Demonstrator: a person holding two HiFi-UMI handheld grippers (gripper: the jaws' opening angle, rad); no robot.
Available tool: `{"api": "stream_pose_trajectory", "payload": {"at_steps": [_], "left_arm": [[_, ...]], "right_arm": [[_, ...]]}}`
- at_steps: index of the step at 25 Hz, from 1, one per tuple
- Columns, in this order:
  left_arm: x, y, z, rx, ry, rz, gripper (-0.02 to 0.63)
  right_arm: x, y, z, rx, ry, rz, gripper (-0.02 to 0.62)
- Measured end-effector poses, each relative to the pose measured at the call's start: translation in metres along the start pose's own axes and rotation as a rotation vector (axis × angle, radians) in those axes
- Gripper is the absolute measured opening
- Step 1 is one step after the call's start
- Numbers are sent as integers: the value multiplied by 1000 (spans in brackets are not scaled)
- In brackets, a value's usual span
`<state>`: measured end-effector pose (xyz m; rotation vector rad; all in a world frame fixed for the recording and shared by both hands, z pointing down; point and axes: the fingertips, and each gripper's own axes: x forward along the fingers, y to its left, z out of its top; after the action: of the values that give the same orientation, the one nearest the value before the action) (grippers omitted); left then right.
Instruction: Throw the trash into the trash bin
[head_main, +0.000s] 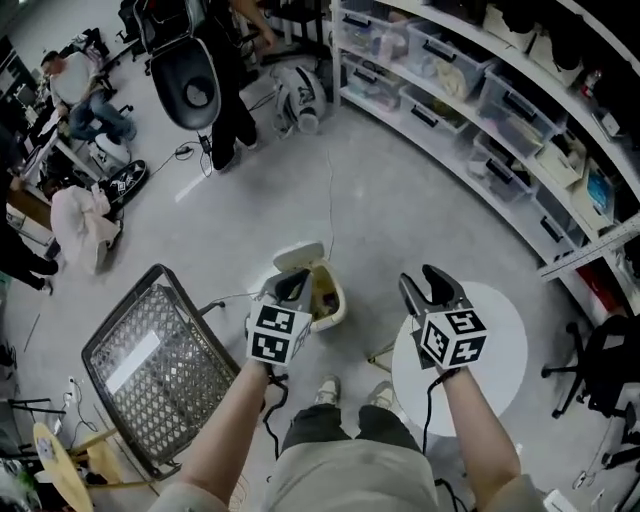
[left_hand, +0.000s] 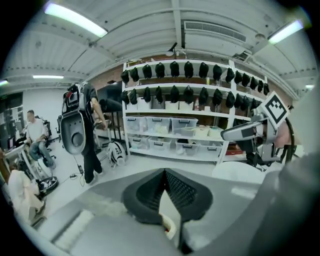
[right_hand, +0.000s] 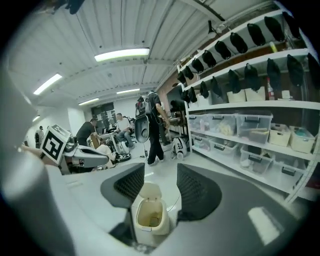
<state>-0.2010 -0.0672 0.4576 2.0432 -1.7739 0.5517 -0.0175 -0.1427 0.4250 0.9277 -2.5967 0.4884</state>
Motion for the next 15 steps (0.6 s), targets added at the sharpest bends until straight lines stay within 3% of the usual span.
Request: {"api": "stream_pose_trajectory", "payload": {"at_steps": [9,15], "left_arm": [[-57,-63,94,127,-173,-31,2],[-79,-116,136,254,-263,-117,2]], "right_arm": [[-134,-19,60,25,-187,-125,224],[-217,-52,68,16,-268,-267,224]]}}
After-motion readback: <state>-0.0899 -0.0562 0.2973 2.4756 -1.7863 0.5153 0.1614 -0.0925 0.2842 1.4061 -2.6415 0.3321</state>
